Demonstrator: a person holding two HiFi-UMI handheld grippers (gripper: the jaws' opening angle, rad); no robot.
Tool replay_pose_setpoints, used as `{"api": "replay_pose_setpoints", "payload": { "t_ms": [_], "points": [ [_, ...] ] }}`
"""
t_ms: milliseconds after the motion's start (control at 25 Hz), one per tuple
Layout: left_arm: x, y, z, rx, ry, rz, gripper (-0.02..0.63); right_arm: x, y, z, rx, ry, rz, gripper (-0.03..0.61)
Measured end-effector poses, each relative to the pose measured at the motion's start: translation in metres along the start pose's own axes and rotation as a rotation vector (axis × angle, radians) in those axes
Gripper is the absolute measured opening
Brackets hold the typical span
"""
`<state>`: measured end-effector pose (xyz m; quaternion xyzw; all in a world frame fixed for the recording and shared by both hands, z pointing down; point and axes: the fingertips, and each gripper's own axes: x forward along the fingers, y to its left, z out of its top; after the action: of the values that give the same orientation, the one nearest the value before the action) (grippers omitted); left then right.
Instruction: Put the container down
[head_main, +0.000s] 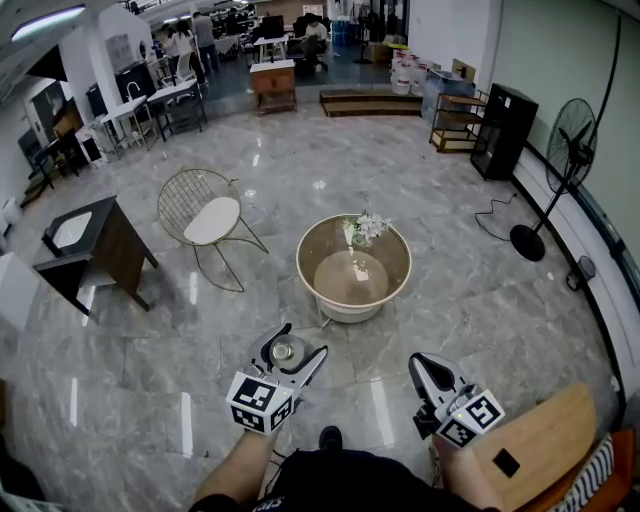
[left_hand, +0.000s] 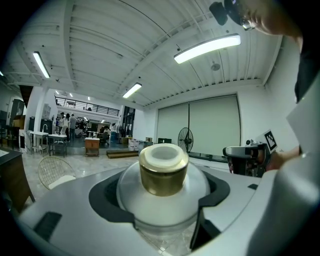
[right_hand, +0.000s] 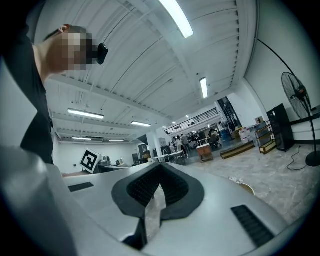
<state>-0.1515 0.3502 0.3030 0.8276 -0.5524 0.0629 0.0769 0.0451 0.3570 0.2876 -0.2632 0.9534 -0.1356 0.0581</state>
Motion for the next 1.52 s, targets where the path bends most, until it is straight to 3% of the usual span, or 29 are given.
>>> {"api": "replay_pose_setpoints", "payload": {
  "t_ms": [360, 840, 1040, 1520],
  "points": [
    [0.032, 0.062, 0.006, -0.001, 0.002, -0.002, 0.347, 0.068, -0.018, -0.004, 0.01, 0.026, 0.006, 0.015],
    [0.088, 0.075, 0.013, -0.005, 0.019, 0.02, 0.347, 0.093, -0.077, 0.008, 0.028, 0.031, 0.032, 0.017],
    [0.144, 0.067, 0.017, -0.018, 0.031, 0.053, 0.347, 0.091, -0.139, 0.018, 0.045, 0.032, 0.059, 0.016],
    [0.325, 0.017, 0.051, -0.048, 0.029, 0.102, 0.347, 0.063, -0.337, 0.066, 0.078, 0.048, 0.077, 0.017]
  ]
}}
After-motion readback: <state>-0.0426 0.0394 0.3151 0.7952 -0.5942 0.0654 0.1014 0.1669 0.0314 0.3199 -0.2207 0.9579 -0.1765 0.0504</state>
